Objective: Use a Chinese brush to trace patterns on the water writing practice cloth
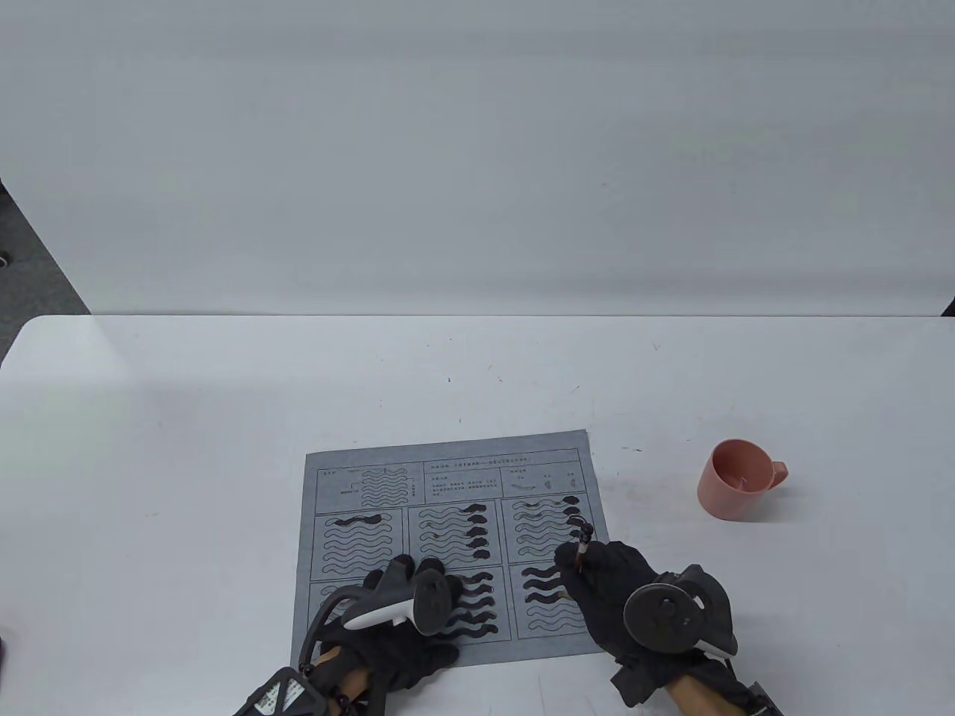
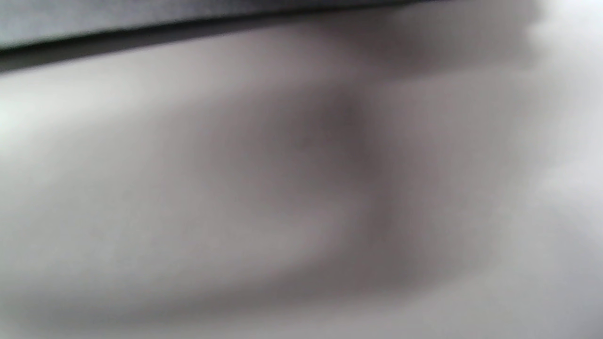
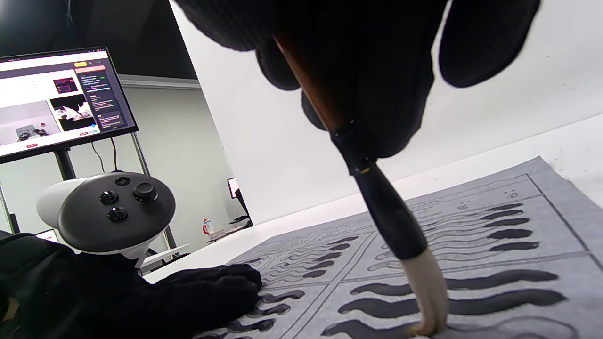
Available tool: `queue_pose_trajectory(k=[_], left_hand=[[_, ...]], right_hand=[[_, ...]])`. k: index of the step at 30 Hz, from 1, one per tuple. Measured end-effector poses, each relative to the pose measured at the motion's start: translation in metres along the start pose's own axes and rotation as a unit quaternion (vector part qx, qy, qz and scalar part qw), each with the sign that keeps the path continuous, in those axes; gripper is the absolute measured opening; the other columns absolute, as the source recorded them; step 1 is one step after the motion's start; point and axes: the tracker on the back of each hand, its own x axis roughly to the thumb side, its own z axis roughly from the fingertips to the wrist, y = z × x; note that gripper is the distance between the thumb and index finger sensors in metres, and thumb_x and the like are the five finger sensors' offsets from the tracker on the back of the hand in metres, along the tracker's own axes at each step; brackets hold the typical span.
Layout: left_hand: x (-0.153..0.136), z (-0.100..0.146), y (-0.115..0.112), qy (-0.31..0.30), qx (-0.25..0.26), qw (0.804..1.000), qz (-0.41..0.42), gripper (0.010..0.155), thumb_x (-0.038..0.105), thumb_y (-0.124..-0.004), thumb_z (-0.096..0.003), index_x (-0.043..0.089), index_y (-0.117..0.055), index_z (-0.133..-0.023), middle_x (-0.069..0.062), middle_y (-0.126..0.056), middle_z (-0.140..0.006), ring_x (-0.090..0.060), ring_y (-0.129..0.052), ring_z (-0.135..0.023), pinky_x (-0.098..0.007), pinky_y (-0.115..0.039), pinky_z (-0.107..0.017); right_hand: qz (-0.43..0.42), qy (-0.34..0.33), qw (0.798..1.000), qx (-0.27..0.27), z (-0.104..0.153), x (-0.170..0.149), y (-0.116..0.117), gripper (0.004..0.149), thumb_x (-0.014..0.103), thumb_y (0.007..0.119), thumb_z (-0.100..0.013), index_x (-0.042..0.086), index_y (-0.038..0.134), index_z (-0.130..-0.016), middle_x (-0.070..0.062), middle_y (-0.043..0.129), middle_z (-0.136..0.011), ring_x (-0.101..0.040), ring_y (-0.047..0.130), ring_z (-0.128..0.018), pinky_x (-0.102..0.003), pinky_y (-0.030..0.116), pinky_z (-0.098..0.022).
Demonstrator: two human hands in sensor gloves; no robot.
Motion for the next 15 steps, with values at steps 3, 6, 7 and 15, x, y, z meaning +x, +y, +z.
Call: queue_pose_trajectory(k=[3,6,7,15], left_hand=[[0.0000,0.0000,0.0000,0.000,0.000,1.000,0.000,0.085,0.067,-0.044,-0.0437,0.047,0.021,-0.094,0.011,0.033,-0.102,-0.033,0.029,-0.096,-0.060,0.006,-0.073],[0.0000,0.0000,0.0000,0.000,0.000,1.000,0.000,0.085,0.067,-0.044,-0.0437,0.047,0.021,-0.094,0.010,0.033,-0.102,-0.033,0.029,-0.096,-0.060,0.006,-0.073],[0.0000,0.0000,0.0000,0.000,0.000,1.000,0.000,0.085,0.067,-0.044,-0.0437,0.047,0.021,-0.094,0.011,0.033,-0.102,-0.033,0.030,-0.096,-0.060,0.006,-0.073],[0.0000,0.0000,0.0000,0.000,0.000,1.000,0.000,0.085,0.067,-0.044,-0.0436,0.047,0.021,-0.094,0.011,0.033,-0.102,-0.032,0.030,-0.096,-0.060,0.006,-0.073]], right_hand=[[-0.001,0.000,1.000,0.000,0.0000,-0.0002,0.0000,0.041,0.028,0.065,-0.056,0.007,0.072,-0.089,-0.017,0.091,-0.083,-0.038,0.099,-0.066,-0.067,0.072,-0.056],[0.001,-0.001,1.000,-0.001,0.0000,-0.0001,0.0001,0.040,0.029,0.065,-0.056,0.007,0.072,-0.089,-0.017,0.091,-0.083,-0.037,0.099,-0.066,-0.067,0.072,-0.056],[0.002,-0.002,1.000,-0.003,0.0001,0.0000,0.0002,0.040,0.029,0.066,-0.056,0.007,0.072,-0.089,-0.017,0.091,-0.083,-0.037,0.099,-0.065,-0.067,0.072,-0.056],[0.007,-0.003,1.000,-0.002,0.0000,0.0002,0.0002,0.040,0.029,0.065,-0.056,0.007,0.073,-0.088,-0.017,0.092,-0.082,-0.037,0.100,-0.064,-0.067,0.072,-0.056]])
